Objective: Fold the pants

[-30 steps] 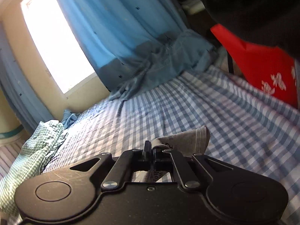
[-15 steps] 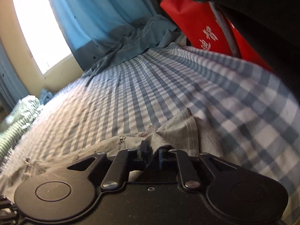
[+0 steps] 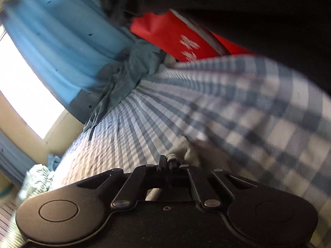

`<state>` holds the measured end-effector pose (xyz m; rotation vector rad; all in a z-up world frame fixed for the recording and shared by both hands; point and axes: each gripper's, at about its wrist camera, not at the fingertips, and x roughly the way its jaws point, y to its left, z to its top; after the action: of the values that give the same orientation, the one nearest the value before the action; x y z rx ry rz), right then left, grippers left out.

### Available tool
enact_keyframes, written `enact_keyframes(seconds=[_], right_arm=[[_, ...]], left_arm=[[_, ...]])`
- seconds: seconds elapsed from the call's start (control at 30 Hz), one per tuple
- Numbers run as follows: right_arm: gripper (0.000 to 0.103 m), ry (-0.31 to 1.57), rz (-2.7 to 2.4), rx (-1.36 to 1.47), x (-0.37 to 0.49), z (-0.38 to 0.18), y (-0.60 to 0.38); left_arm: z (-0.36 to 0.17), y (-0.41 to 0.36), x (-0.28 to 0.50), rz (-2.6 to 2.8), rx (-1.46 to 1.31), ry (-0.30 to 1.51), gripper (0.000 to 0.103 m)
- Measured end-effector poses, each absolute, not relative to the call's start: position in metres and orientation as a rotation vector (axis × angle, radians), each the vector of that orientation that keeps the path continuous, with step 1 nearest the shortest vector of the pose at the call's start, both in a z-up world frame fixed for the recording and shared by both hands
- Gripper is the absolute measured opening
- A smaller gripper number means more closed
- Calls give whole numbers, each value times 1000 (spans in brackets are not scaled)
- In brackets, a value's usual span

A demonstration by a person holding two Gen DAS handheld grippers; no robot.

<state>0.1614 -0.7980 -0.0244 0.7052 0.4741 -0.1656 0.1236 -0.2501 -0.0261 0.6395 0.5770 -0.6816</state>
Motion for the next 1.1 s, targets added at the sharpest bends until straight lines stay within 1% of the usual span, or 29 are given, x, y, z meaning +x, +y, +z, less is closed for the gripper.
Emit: enact_keyframes(seconds=[0.1, 0.17, 0.23, 0.37, 0.43, 0.47, 0.5, 0.53, 0.57, 0.6, 0.63, 0.67, 0.7, 0.73, 0.77, 0.83, 0.87, 0.9, 0.93, 0.97, 1.0, 1.03, 1.1], right_arm=[[0, 401, -157, 512, 152, 0, -778], [2, 404, -165, 391, 147, 5, -768], [3, 457, -188, 346, 145, -5, -769], [6, 551, -258, 358, 134, -35, -780], [11, 562, -267, 381, 124, -43, -785], [16, 562, -270, 384, 120, -44, -785], [25, 562, -275, 377, 118, -44, -786], [31, 564, -291, 357, 117, -43, -785], [43, 560, -307, 326, 117, -38, -783], [53, 552, -316, 299, 118, -34, -782], [56, 542, -315, 264, 122, -29, -780], [62, 536, -301, 233, 129, -23, -779], [70, 543, -278, 202, 138, -18, -778], [71, 561, -250, 169, 149, -15, -776], [71, 581, -223, 132, 162, -13, -774], [64, 618, -193, 91, 185, -15, -770], [52, 642, -180, 91, 196, -18, -770], [38, 674, -172, 95, 207, -22, -770], [30, 697, -172, 93, 215, -25, -770], [12, 711, -187, 75, 220, -28, -769], [10, 715, -197, 49, 223, -29, -766], [9, 709, -197, 39, 225, -29, -766], [7, 679, -213, 53, 225, -27, -766]], left_arm=[[-24, -247, 122, -693, 637, 581, 0], [-27, -247, 121, -697, 648, 583, 0], [-30, -248, 121, -702, 647, 592, 0], [-34, -246, 119, -717, 659, 601, 0], [-35, -244, 120, -727, 663, 594, 0], [-35, -243, 121, -731, 654, 598, 0], [-35, -242, 122, -737, 638, 613, 1], [-35, -241, 124, -738, 621, 622, 2], [-33, -240, 125, -743, 599, 633, 3], [-32, -238, 125, -748, 576, 641, 9], [-30, -237, 125, -756, 557, 647, 18], [-29, -236, 124, -765, 543, 650, 24], [-27, -236, 122, -769, 535, 645, 38], [-26, -235, 120, -766, 529, 635, 50], [-25, -234, 117, -760, 526, 624, 54], [-22, -233, 114, -750, 513, 617, 60], [-20, -231, 113, -739, 497, 617, 62], [-19, -230, 112, -725, 476, 617, 69], [-17, -226, 112, -712, 451, 618, 78], [-16, -221, 112, -695, 422, 620, 81], [-14, -216, 113, -678, 391, 624, 87], [-12, -210, 114, -662, 358, 630, 90], [-9, -199, 119, -631, 288, 646, 91]])
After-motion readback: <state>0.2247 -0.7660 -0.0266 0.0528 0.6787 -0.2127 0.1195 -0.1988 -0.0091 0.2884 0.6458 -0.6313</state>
